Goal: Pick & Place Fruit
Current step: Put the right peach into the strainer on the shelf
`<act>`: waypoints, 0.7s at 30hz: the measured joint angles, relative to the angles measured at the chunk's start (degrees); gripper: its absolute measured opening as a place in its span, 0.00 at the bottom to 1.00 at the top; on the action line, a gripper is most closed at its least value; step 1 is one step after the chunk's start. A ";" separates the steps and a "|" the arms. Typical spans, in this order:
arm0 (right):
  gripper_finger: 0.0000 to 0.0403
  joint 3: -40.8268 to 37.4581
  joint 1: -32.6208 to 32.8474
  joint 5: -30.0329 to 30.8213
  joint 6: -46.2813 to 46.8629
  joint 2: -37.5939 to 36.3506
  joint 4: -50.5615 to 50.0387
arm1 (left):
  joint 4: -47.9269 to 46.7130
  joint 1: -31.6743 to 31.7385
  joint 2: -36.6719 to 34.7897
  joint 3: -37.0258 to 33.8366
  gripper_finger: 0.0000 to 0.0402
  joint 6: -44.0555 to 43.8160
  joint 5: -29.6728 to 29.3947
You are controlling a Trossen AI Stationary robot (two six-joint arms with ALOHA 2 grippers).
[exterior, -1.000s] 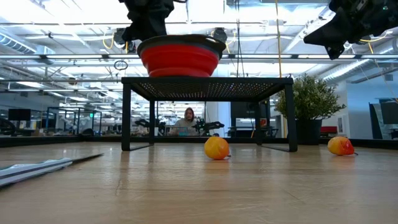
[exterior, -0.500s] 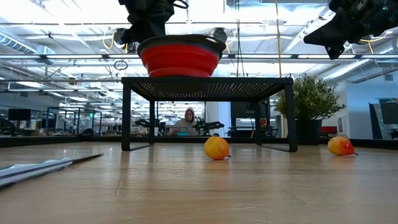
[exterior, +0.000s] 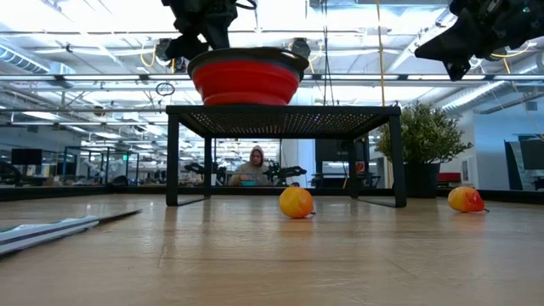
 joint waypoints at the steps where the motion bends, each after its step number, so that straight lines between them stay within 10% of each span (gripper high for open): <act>1: 0.00 0.00 0.00 0.05 1.39 0.00 0.27 | -0.19 0.33 -0.52 0.20 0.55 -0.41 0.00; 7: 0.00 0.00 -0.04 -2.59 10.39 0.30 0.58 | 0.02 1.49 -5.12 2.60 0.55 -2.05 -0.63; 21: 0.00 0.02 2.52 -18.05 0.20 4.32 0.58 | 2.37 -5.19 -10.95 3.07 0.56 10.35 -7.62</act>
